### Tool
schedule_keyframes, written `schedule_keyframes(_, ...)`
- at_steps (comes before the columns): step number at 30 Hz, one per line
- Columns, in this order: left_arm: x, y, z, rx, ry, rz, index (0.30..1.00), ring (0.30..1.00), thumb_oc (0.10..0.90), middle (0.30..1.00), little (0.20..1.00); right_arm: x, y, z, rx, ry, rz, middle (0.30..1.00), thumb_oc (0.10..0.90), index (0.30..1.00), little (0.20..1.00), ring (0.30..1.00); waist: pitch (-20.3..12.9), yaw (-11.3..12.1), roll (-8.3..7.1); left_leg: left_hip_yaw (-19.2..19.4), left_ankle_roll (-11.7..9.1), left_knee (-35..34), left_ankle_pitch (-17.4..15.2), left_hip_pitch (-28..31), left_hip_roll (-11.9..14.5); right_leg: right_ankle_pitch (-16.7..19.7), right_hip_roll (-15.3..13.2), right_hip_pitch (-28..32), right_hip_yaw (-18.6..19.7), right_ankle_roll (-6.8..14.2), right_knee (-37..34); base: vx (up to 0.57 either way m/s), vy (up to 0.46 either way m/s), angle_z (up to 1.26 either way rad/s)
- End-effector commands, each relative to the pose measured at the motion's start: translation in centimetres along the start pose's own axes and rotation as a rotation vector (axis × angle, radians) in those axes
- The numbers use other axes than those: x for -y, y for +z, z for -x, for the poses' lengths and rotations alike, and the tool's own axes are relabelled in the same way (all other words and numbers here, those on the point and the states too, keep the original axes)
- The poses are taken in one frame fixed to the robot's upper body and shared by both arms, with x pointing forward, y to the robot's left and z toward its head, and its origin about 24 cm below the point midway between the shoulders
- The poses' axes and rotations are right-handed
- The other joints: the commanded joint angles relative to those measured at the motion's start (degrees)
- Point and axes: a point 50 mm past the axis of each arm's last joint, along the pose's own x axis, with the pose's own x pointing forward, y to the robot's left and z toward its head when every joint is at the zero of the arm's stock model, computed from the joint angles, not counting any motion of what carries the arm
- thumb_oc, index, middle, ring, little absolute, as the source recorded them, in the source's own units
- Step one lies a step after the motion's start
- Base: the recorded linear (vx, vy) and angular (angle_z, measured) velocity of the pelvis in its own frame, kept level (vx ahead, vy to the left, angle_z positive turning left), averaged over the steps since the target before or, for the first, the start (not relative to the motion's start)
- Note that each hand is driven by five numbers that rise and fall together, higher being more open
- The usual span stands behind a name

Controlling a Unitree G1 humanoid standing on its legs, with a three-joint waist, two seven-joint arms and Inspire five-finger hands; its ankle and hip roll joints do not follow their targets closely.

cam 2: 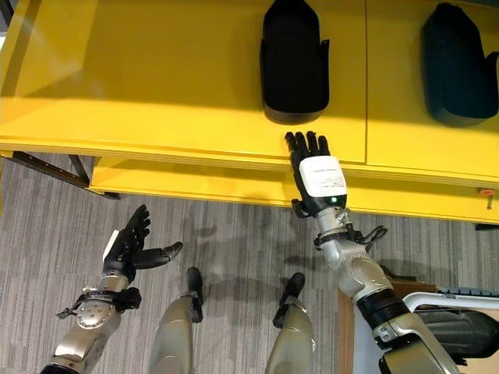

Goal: Move parts from the plastic box to the shelf.

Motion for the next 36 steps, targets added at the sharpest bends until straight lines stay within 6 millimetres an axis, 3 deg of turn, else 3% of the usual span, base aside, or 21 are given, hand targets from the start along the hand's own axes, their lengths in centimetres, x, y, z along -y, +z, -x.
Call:
schedule_keyframes(1, 0.1, 3.3, -0.2, 0.191, -0.037, 0.029, 1.0, 1.0, 0.9, 1.0, 1.0, 1.9, 1.2, -2.5, 0.051, -0.059, -0.026, 1.0, 0.9, 1.0, 1.0, 1.0, -1.42, 2.58, -0.22, 0.05, 3.27, -3.04, 1.09, 2.26, -3.01, -2.74, 1.05, 0.61, 0.29, 1.9, 7.37, 0.0, 0.0, 0.0)
schedule_keyframes(36, -0.5, 3.7, -0.4, 0.198, -0.025, 0.027, 1.0, 1.0, 0.9, 1.0, 1.0, 3.6, 1.7, -4.8, 0.063, -0.086, -0.048, 1.0, 0.9, 1.0, 1.0, 1.0, -0.89, 4.05, -0.49, -0.32, 3.94, -2.34, 0.59, 1.18, -3.85, -2.3, 0.42, 0.51, -0.2, 2.07, 7.43, 0.0, 0.001, 0.0)
